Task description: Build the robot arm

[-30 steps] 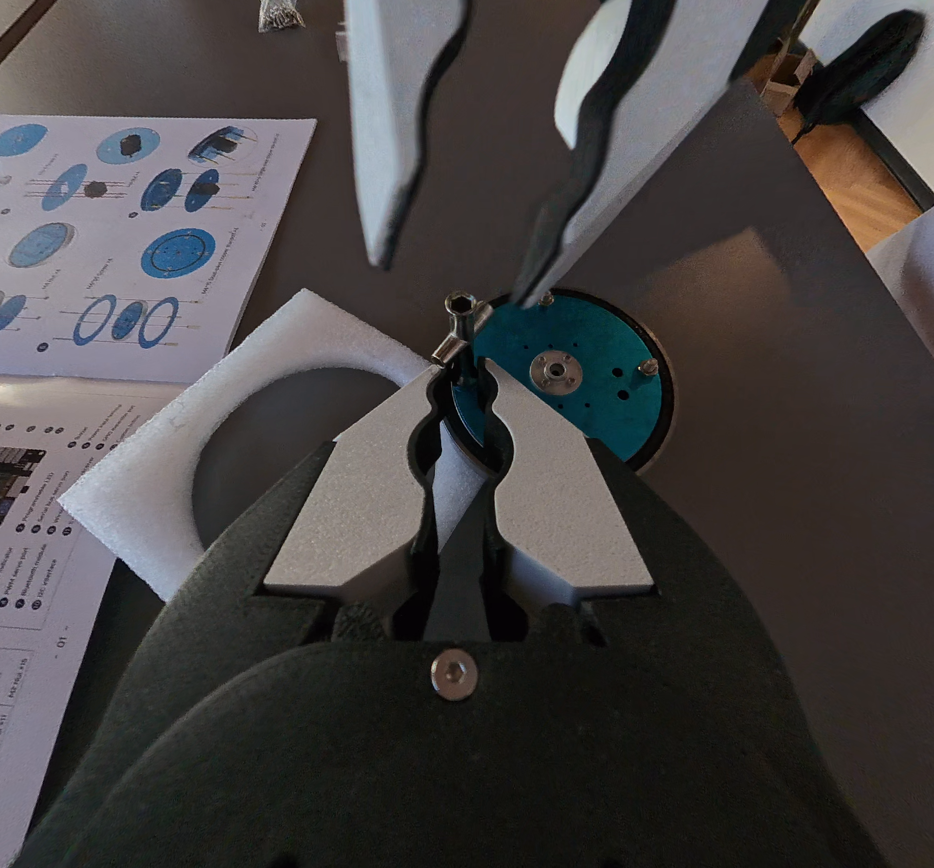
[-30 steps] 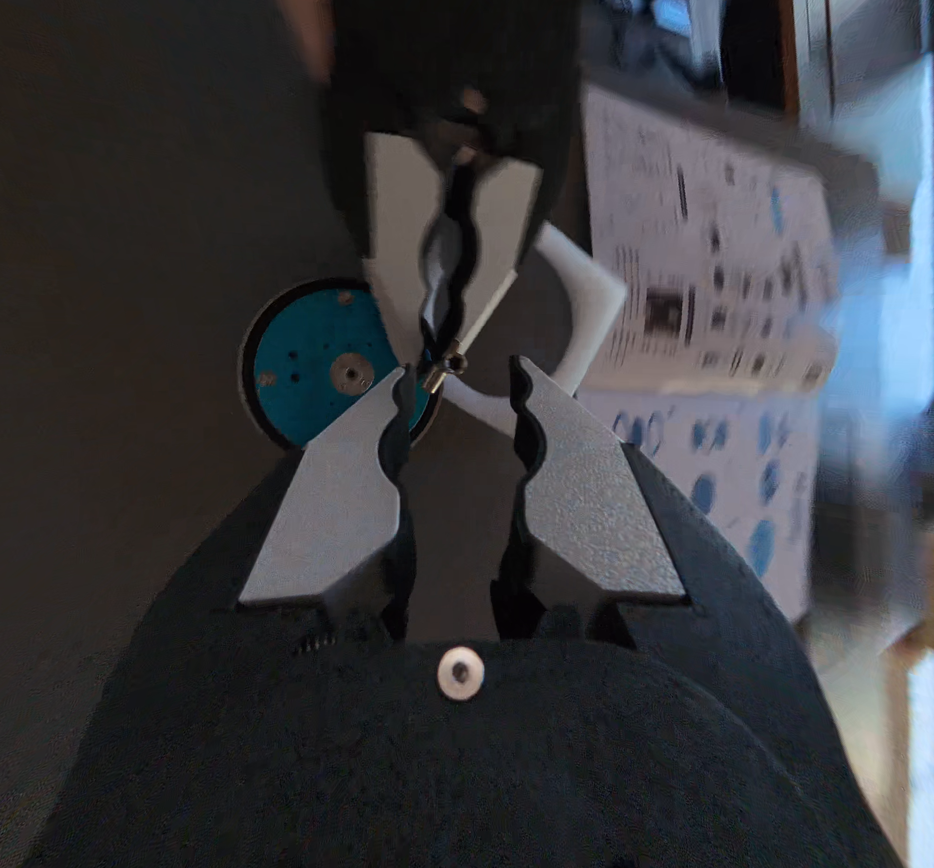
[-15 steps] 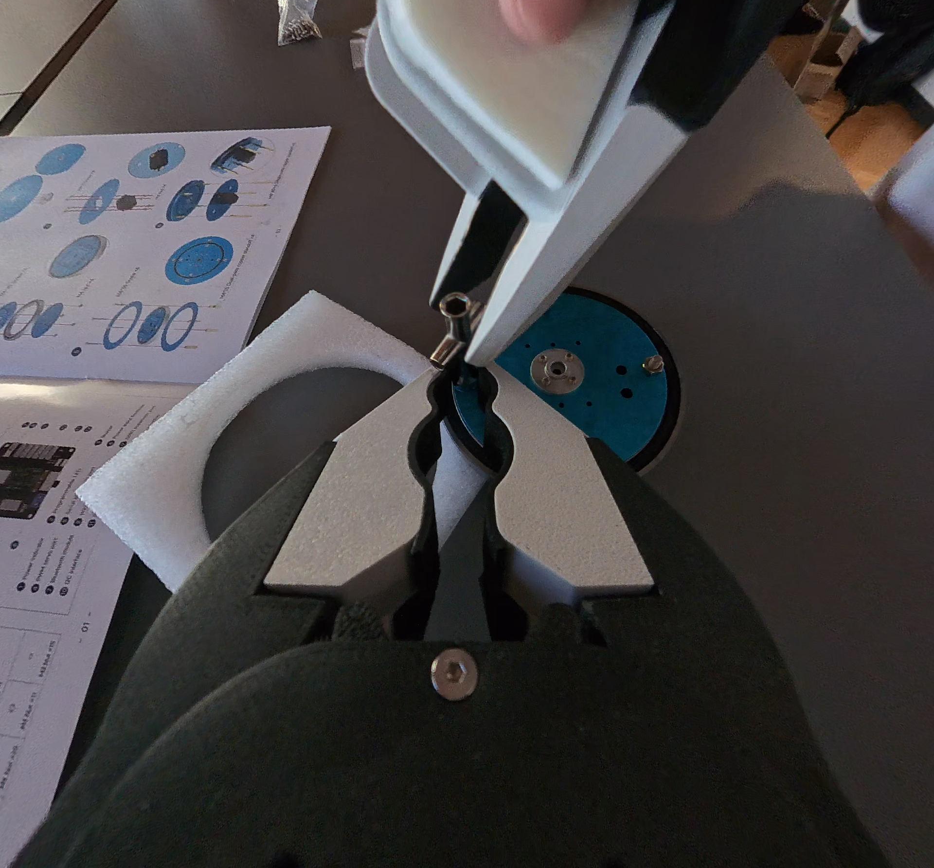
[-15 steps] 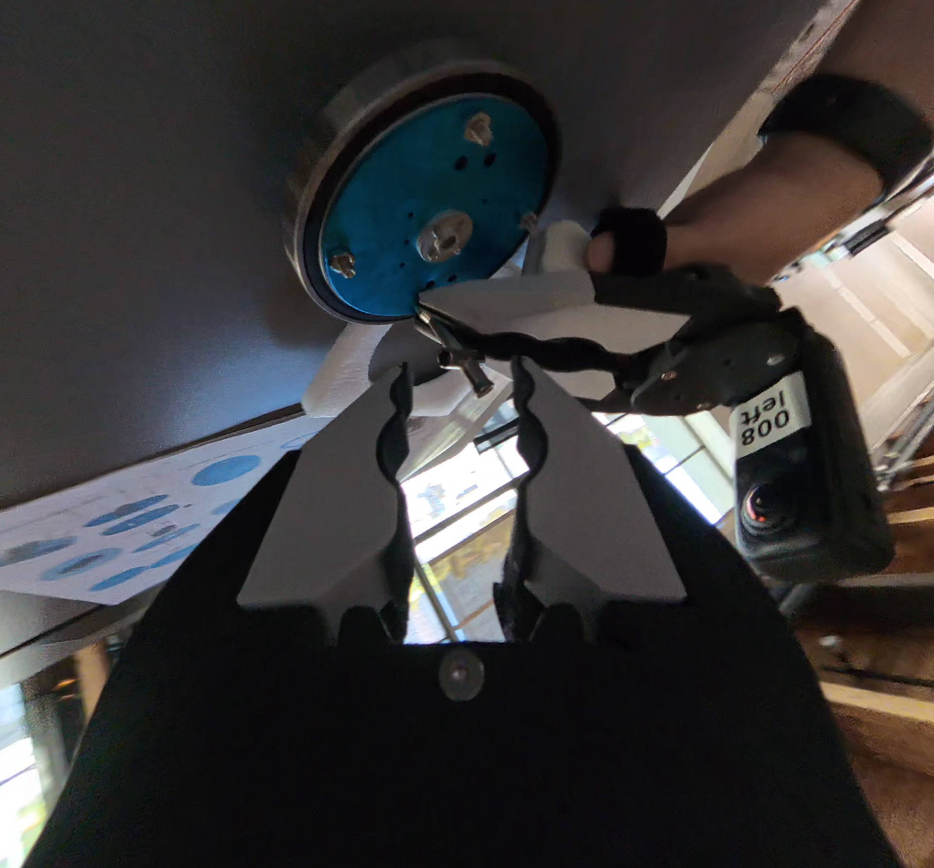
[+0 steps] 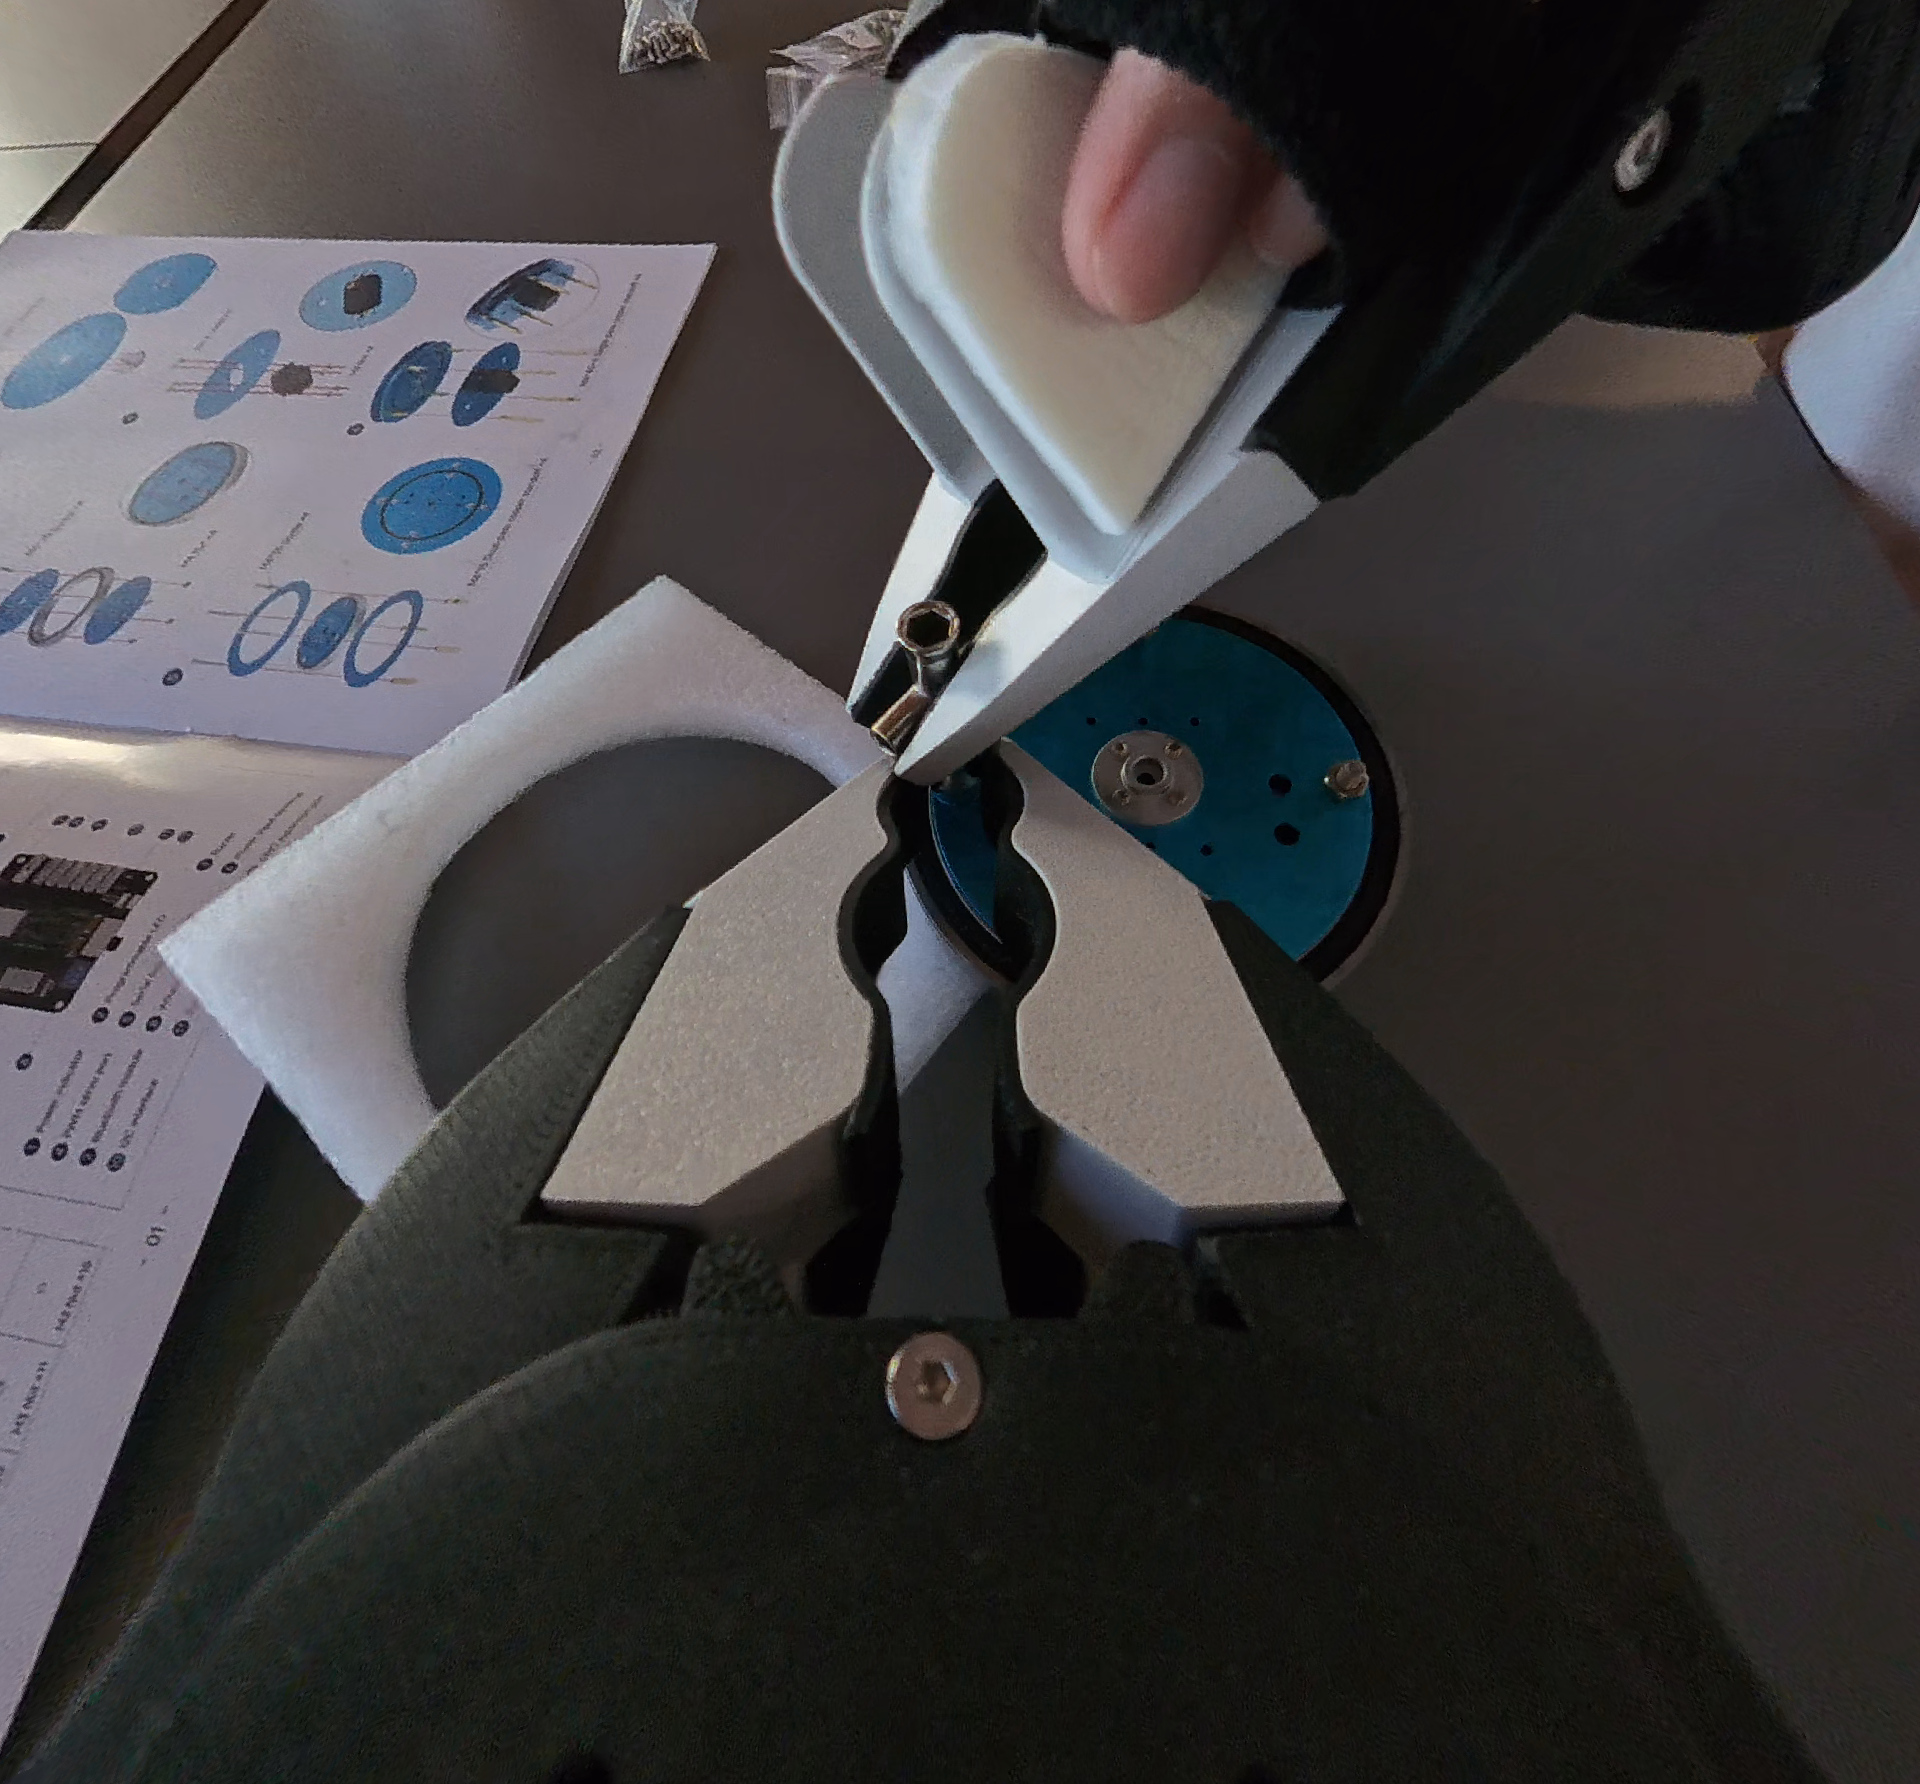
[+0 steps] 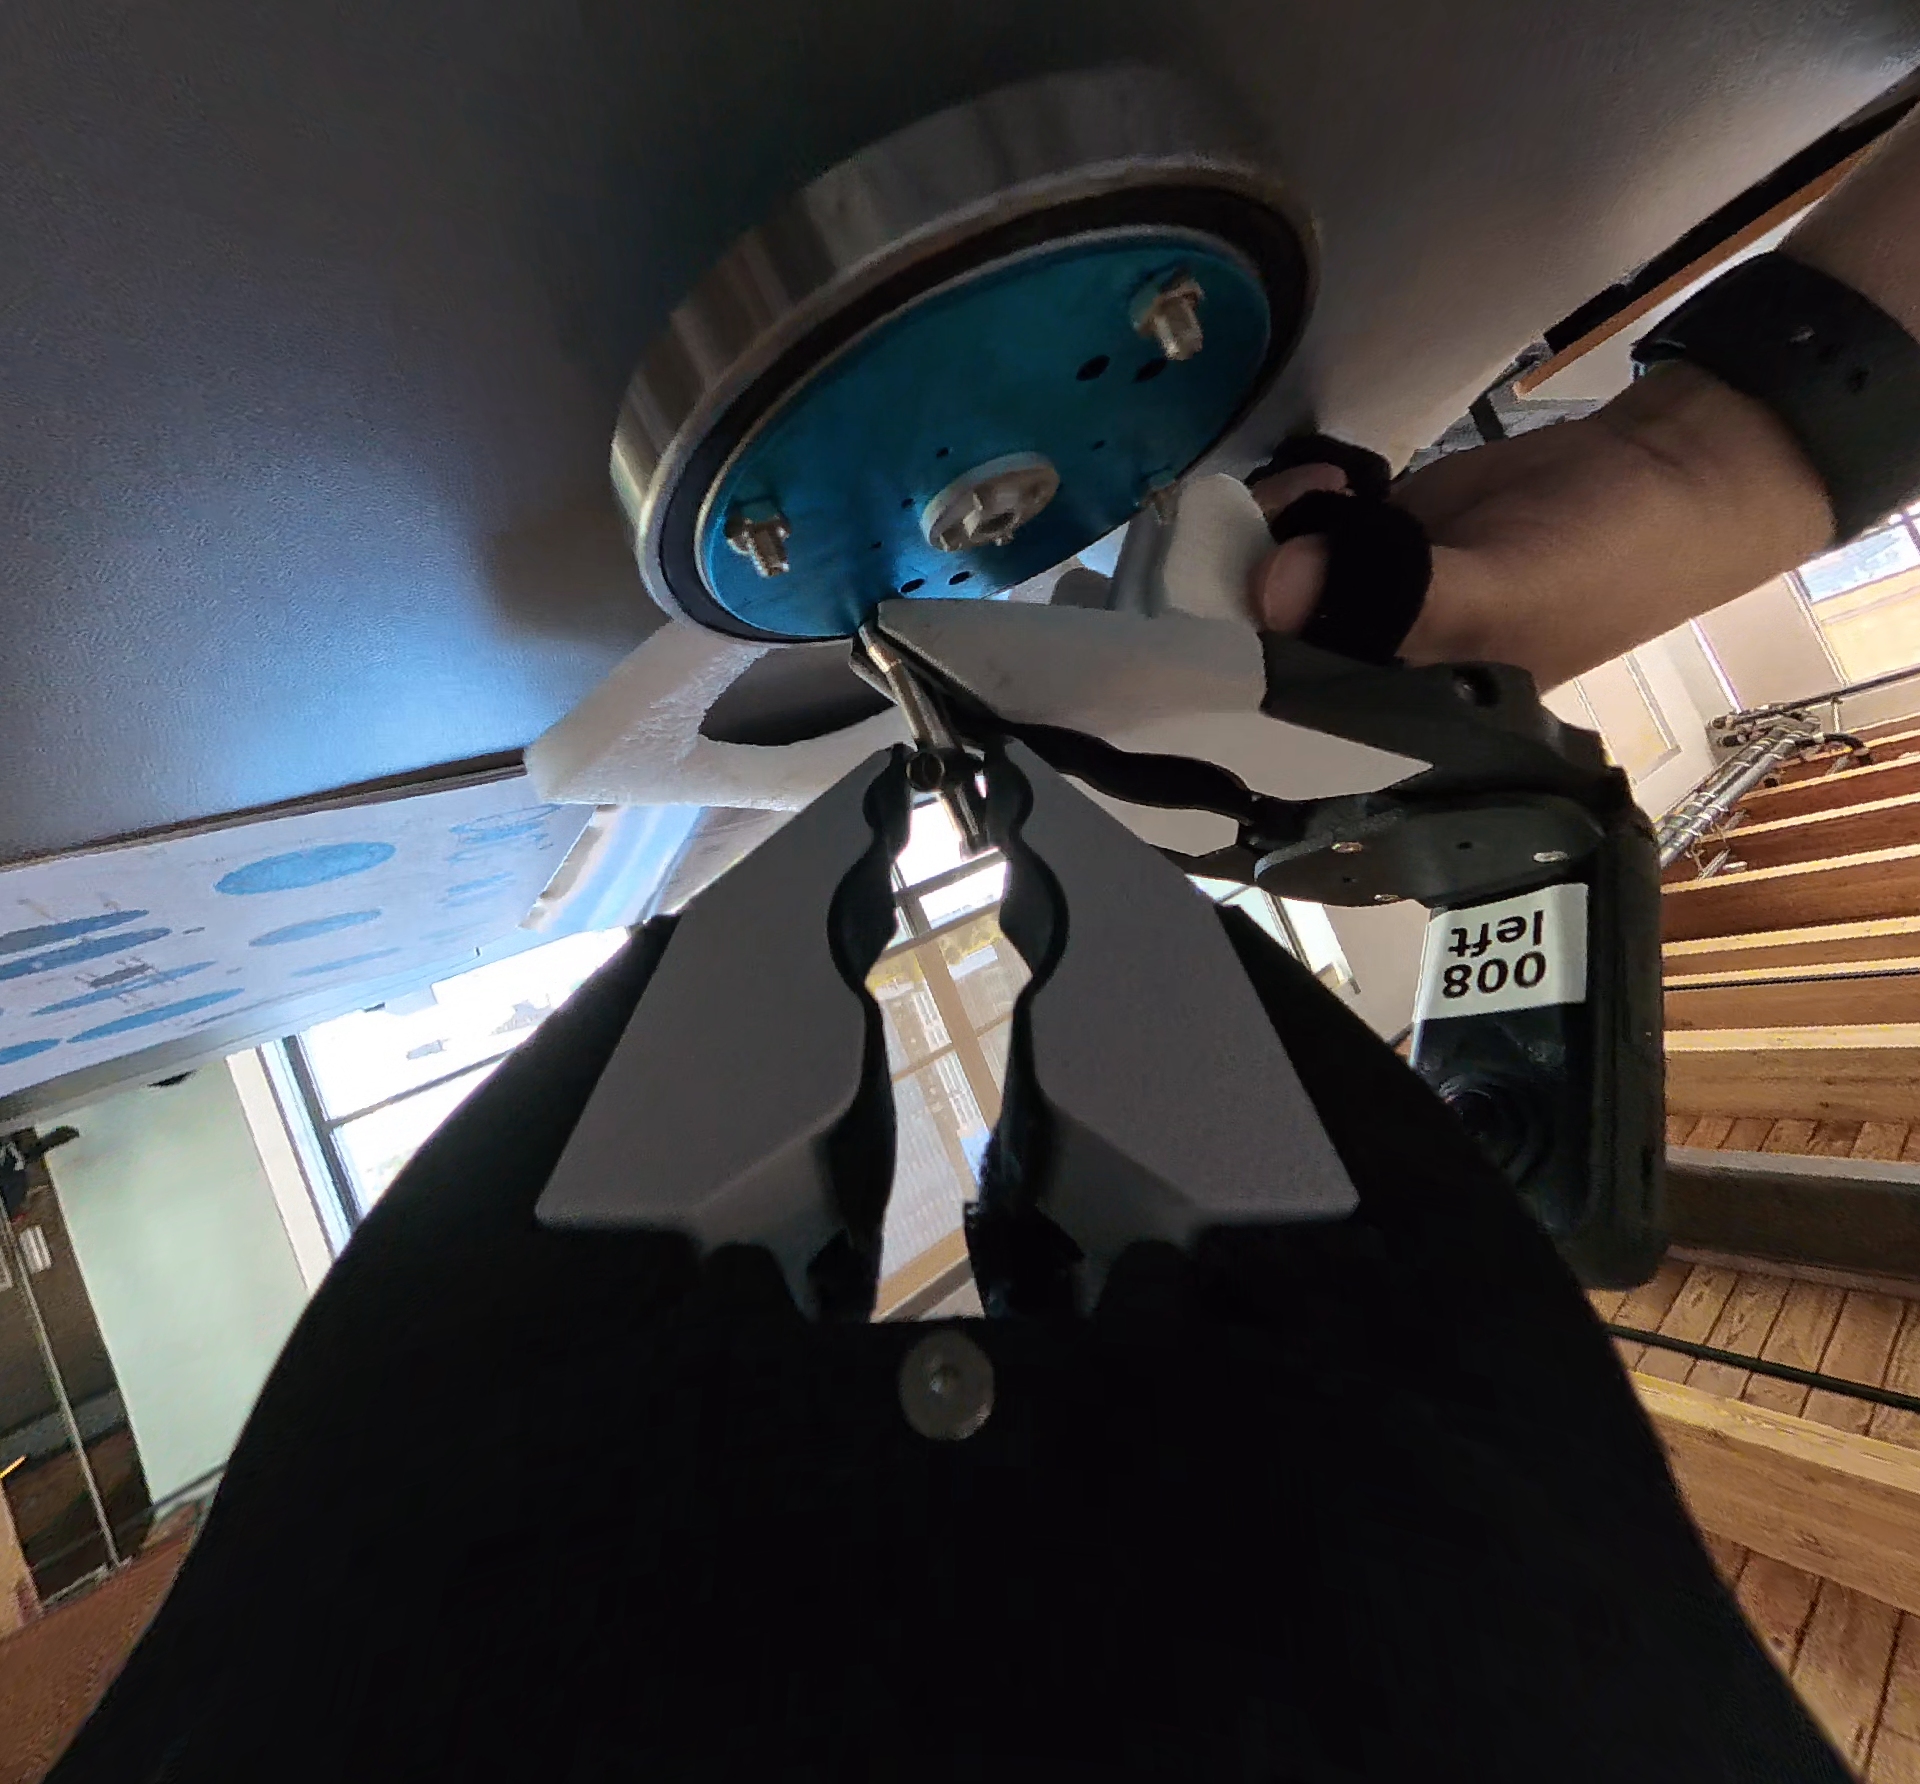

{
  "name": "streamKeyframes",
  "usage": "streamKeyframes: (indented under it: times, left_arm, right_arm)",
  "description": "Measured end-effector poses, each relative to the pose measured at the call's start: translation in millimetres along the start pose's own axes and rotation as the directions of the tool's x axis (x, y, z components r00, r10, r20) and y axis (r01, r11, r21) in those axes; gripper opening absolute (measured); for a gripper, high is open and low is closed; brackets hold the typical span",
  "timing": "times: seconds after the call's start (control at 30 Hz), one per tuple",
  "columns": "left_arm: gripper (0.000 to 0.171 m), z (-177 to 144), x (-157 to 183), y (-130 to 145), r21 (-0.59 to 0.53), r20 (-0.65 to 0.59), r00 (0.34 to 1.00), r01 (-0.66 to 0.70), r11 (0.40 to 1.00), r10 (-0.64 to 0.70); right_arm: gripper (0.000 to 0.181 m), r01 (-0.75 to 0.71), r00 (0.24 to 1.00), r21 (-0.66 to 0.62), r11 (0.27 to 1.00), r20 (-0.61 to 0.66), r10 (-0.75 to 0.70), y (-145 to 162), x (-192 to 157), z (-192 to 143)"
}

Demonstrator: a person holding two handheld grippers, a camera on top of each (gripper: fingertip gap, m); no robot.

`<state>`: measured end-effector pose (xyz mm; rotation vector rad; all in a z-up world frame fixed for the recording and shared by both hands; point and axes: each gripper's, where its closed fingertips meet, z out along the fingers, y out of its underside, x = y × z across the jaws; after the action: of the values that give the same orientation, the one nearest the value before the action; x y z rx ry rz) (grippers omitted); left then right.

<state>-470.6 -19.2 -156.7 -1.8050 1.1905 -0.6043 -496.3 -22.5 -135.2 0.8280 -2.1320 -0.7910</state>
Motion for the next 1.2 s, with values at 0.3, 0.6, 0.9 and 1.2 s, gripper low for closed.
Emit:
streamKeyframes:
  times: [0.3,0.6,0.9,1.2]
  left_arm:
    - [0.044,-23,5,15,-0.018,0.013,0.987,0.159,0.987,-0.159]
    - [0.092,-26,39,20,-0.051,0.129,0.983,0.135,0.99,-0.127]
    - [0.09,-16,40,25,-0.107,0.2,0.975,0.123,0.987,-0.1]
    - [0.09,-16,40,25,-0.109,0.195,0.975,0.127,0.986,-0.104]
  right_arm:
    - [0.009,0.045,0.999,-0.026,0.999,0.018,-0.044,-3,-1,-2]
    - [0.009,0.065,0.997,-0.053,0.996,0.036,-0.064,-3,1,-1]
    - [0.01,0.083,0.996,-0.058,0.995,0.04,-0.081,-5,3,-2]
    - [0.009,0.078,0.995,-0.061,0.995,0.06,-0.075,-3,1,-3]
